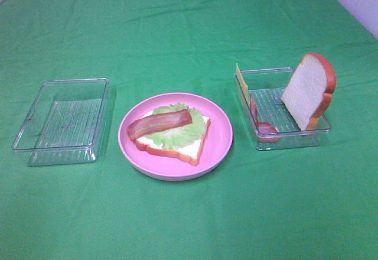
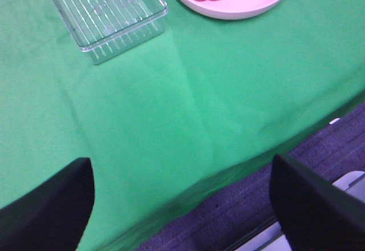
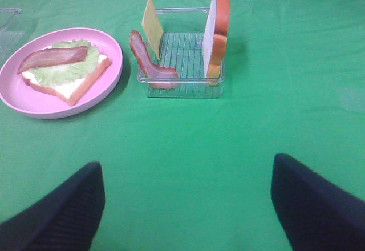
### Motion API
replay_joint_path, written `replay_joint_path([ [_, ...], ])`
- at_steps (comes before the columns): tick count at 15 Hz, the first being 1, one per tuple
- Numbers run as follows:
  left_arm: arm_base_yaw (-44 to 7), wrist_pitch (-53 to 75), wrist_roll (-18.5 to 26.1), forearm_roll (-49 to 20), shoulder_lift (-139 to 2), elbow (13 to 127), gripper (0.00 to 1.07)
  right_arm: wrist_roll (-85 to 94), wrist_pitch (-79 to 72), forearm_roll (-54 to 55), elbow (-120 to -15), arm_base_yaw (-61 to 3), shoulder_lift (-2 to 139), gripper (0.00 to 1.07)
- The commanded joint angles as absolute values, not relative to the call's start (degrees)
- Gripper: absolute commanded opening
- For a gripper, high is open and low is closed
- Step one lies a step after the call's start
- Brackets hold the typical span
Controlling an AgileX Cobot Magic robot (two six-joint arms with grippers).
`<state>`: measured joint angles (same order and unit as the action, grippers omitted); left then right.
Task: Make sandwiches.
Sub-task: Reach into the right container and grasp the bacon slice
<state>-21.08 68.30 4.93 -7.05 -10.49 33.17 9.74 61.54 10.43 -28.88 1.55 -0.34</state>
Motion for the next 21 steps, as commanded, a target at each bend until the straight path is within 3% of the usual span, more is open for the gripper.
replay_joint_path([
  [1, -21.20, 66.92, 4.47, -7.05, -4.01, 31.68, 0.80, 10.49, 61.25, 10.54, -28.82, 2.01, -1.20, 0.76],
  [4, -21.20, 66.35, 5.44, -7.05, 2.01, 31.28, 0.80, 10.49, 61.25, 10.54, -28.82, 2.01, -1.20, 0.76],
  [16, -21.20, 59.59, 6.13, -7.16, 1.49, 28.82, 0.79, 10.49, 60.33, 10.49, -29.39, 2.01, 0.80, 0.76],
  [21, -21.20, 59.59, 6.13, -7.16, 1.49, 28.82, 0.79, 10.49, 49.96, 11.92, -30.25, 2.01, 9.57, 0.76],
])
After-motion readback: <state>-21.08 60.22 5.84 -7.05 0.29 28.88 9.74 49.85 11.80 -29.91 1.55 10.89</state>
